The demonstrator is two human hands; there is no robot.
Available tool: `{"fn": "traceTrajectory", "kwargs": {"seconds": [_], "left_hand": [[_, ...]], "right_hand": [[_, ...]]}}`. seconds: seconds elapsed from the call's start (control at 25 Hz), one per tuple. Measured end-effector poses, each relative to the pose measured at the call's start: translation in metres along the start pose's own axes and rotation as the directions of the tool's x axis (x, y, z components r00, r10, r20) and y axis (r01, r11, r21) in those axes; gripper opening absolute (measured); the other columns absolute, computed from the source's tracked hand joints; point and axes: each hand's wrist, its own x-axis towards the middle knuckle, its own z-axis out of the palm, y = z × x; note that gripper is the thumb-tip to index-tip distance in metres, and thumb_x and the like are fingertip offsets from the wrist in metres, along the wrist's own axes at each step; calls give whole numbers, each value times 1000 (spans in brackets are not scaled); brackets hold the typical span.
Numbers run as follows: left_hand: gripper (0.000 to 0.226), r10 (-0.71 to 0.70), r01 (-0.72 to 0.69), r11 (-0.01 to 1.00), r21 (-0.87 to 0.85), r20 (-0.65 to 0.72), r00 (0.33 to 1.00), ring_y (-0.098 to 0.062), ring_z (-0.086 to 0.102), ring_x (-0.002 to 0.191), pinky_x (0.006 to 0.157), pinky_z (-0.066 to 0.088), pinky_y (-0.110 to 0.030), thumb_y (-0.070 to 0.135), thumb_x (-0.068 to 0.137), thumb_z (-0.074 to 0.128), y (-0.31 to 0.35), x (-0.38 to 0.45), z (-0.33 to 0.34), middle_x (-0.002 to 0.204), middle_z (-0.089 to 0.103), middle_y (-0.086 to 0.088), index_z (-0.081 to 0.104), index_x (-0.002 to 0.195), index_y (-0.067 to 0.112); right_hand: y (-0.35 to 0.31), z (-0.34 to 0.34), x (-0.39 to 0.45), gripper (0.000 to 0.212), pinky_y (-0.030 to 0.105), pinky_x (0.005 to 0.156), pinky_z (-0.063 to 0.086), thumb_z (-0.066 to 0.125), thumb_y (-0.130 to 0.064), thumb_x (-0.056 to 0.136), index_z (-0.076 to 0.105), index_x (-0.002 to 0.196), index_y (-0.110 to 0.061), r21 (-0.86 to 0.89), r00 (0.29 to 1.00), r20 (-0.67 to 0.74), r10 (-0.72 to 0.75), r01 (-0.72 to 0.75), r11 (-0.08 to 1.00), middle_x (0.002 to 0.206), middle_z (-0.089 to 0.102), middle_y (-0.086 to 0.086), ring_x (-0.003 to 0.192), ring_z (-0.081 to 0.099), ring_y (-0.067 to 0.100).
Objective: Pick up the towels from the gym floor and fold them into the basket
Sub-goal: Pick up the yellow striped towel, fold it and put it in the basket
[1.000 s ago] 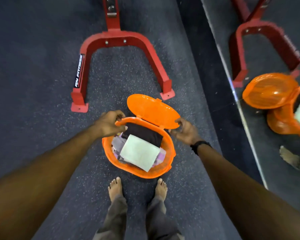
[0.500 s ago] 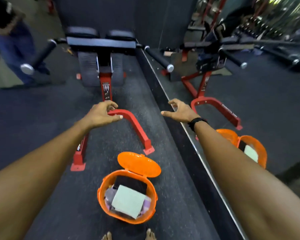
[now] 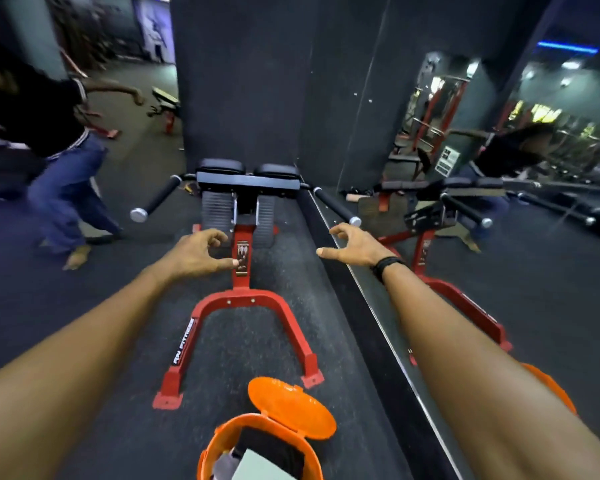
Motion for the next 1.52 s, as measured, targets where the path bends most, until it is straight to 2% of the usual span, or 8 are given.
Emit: {"fn": "traceTrajectory", "kwargs": {"seconds": [0.24, 0.44, 0.64, 0.72, 0.88, 1.12, 1.28, 1.52], "left_hand": [[67, -157, 164, 986, 24, -189, 969, -20, 54, 120, 98, 40, -27, 40, 72, 80, 0, -72, -38, 129, 58, -9, 54, 128, 14], [64, -332, 355, 935, -1, -354, 874, -18, 57, 114, 87, 39, -21, 39, 73, 79, 12, -175, -56, 126, 61, -7, 56, 127, 12], [65, -504, 549, 834, -58, -488, 713, -18, 55, 119, 94, 40, -25, 43, 73, 78, 13, -316, -57, 126, 59, -5, 56, 128, 16], [65, -573, 638, 765, -89, -546, 610, -18, 55, 119, 97, 40, -27, 44, 73, 78, 15, -378, -65, 126, 60, -5, 55, 127, 17], [60, -647, 752, 634, -179, -655, 390, -15, 56, 110, 96, 41, -27, 42, 72, 79, 22, -500, -84, 122, 61, -4, 57, 123, 18], [58, -697, 837, 457, -300, -706, 127, -19, 57, 113, 93, 40, -27, 39, 74, 78, 29, -649, -87, 120, 62, -6, 58, 122, 14], [58, -729, 836, 362, -413, -684, -23, -18, 56, 114, 91, 38, -24, 38, 75, 78, 18, -745, -74, 123, 61, -6, 58, 123, 13], [63, -772, 797, 281, -535, -620, -143, -19, 55, 117, 94, 41, -27, 41, 74, 78, -13, -872, -84, 127, 59, -7, 55, 127, 16]], "right_hand": [[-52, 9, -2, 65, 28, 100, 37, 71, -47, 80, 49, 132, -15, -29, 961, 110, -254, 259, 965, 138, 51, 6, 126, 48, 20], [-106, 34, -25, 62, 28, 99, 38, 71, -45, 81, 51, 130, -13, -37, 848, 233, -477, 498, 867, 134, 54, 7, 122, 52, 22], [-172, 80, -76, 68, 24, 97, 36, 70, -47, 81, 49, 134, -11, 48, 680, 355, -642, 672, 739, 138, 51, 8, 127, 48, 22], [-205, 104, -104, 63, 21, 91, 35, 71, -45, 81, 51, 130, -11, 108, 597, 399, -696, 723, 683, 136, 52, 9, 126, 49, 21], [-281, 153, -171, 64, 26, 95, 38, 72, -50, 78, 51, 129, -16, 214, 405, 452, -795, 816, 537, 136, 52, 7, 125, 50, 20], [-370, 218, -285, 64, 27, 94, 36, 69, -49, 81, 49, 132, -16, 317, 129, 531, -837, 886, 338, 138, 50, 7, 127, 47, 20], [-415, 276, -364, 63, 24, 92, 34, 71, -46, 81, 51, 132, -16, 373, 11, 583, -812, 885, 280, 137, 50, 5, 126, 47, 20], [-487, 345, -472, 66, 26, 98, 35, 72, -46, 80, 49, 134, -13, 400, -94, 625, -775, 891, 215, 140, 48, 5, 129, 44, 19]]}}
